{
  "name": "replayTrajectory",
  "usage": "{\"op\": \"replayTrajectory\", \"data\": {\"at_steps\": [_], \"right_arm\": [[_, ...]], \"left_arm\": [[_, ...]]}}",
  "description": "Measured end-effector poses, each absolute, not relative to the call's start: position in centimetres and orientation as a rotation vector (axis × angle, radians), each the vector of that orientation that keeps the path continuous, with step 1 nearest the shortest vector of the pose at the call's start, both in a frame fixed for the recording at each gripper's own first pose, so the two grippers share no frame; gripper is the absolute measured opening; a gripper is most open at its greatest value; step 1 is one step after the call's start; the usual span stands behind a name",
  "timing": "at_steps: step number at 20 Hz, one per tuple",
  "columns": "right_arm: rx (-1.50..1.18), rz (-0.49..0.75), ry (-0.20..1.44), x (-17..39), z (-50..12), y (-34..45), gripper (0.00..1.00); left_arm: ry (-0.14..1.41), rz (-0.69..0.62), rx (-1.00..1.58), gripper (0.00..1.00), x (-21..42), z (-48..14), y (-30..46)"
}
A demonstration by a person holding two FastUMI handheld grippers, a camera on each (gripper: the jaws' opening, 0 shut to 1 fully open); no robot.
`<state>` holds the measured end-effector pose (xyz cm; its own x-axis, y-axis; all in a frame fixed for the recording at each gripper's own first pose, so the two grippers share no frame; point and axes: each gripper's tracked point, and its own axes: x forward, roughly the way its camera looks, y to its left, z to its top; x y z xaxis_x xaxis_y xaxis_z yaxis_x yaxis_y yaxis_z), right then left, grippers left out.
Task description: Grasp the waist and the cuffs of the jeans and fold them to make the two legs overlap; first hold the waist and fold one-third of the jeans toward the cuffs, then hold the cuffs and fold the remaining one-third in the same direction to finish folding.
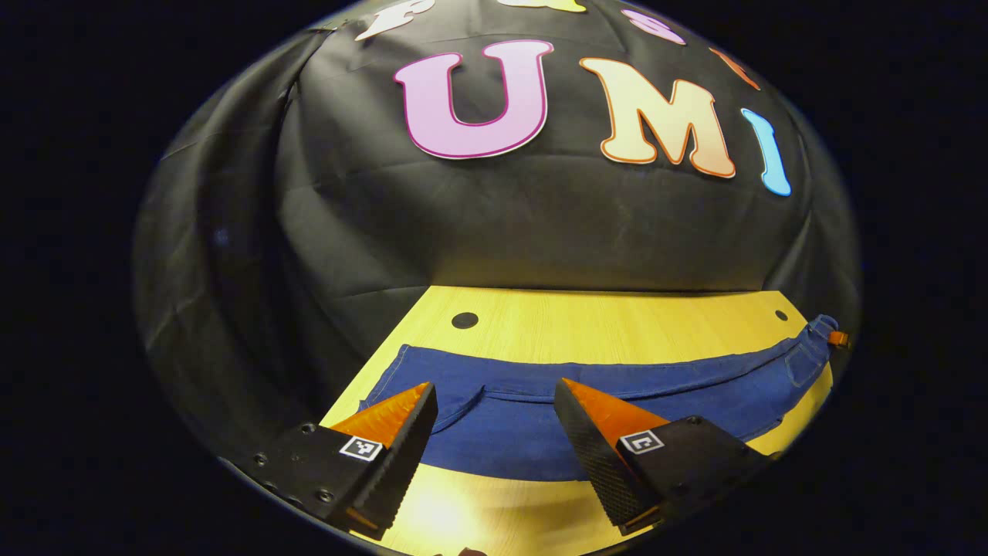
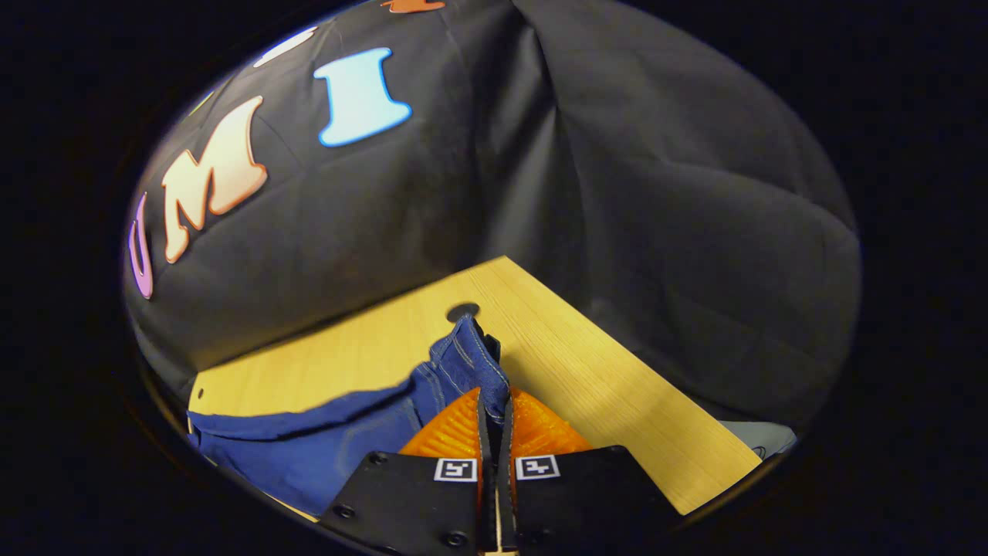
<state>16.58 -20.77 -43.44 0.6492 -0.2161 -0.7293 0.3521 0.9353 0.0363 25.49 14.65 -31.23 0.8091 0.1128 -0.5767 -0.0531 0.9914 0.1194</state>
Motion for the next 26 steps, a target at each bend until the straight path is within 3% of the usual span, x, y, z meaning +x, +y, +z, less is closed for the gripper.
{"op": "replayTrajectory", "data": {"at_steps": [1, 8, 11, 18, 26], "right_arm": [[0.181, -0.312, 0.775, 17.0, -42.2, -19.6, 0.01], [0.102, -0.144, 0.632, 19.4, -33.7, -6.1, 0.04], [0.119, -0.091, 0.615, 19.2, -33.0, -0.5, 0.04], [0.214, 0.031, 0.61, 17.2, -33.7, 12.5, 0.04], [0.274, 0.111, 0.747, 13.0, -42.0, 22.1, 0.04]], "left_arm": [[0.618, 0.086, 0.09, 0.95, 25.4, -31.2, 15.2], [0.615, 0.035, 0.054, 0.95, 25.2, -30.8, 19.8], [0.604, 0.015, 0.038, 0.95, 24.9, -30.4, 21.8], [0.627, -0.028, 0.031, 0.95, 23.7, -31.0, 27.4], [0.691, -0.055, 0.034, 0.96, 22.3, -33.1, 31.5]]}}
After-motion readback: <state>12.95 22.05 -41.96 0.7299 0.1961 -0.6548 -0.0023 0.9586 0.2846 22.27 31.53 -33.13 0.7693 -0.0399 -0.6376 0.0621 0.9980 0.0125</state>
